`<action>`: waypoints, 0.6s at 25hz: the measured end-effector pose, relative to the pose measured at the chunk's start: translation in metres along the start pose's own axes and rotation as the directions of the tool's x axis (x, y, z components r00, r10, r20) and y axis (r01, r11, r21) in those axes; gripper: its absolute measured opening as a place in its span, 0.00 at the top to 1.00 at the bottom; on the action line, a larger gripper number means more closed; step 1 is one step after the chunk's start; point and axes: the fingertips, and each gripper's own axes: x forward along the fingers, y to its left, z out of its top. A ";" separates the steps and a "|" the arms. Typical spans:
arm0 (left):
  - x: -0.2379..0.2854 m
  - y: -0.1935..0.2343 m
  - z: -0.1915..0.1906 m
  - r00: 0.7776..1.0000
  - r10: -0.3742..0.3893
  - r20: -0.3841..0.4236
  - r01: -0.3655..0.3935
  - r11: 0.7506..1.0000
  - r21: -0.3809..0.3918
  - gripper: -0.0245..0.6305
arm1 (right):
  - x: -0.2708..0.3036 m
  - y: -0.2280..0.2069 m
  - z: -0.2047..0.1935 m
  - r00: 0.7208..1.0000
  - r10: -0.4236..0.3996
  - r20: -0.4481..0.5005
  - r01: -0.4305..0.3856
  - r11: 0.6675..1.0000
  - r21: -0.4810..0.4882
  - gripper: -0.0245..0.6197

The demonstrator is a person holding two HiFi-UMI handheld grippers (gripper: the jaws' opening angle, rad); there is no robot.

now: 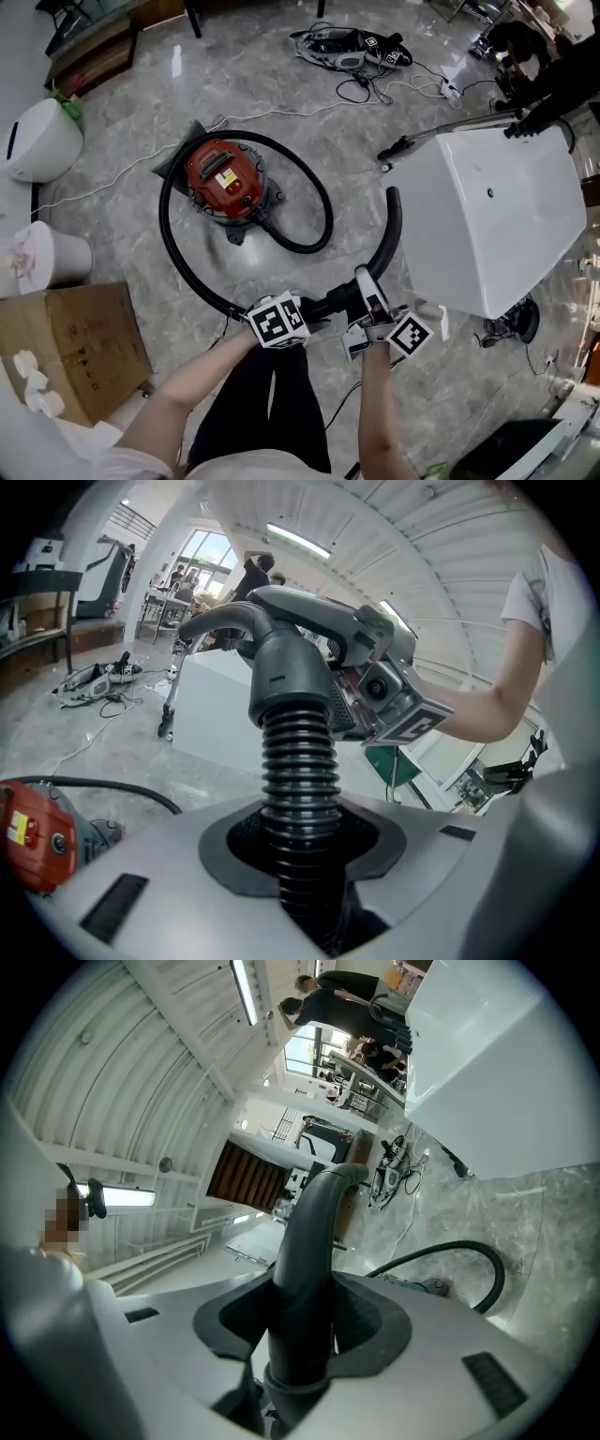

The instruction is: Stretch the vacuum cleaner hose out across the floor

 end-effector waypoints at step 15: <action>-0.052 -0.046 0.086 0.998 0.045 0.046 -0.052 0.985 0.167 0.77 | -0.032 0.104 0.058 0.991 0.058 0.120 -0.050 0.997 -0.066 0.69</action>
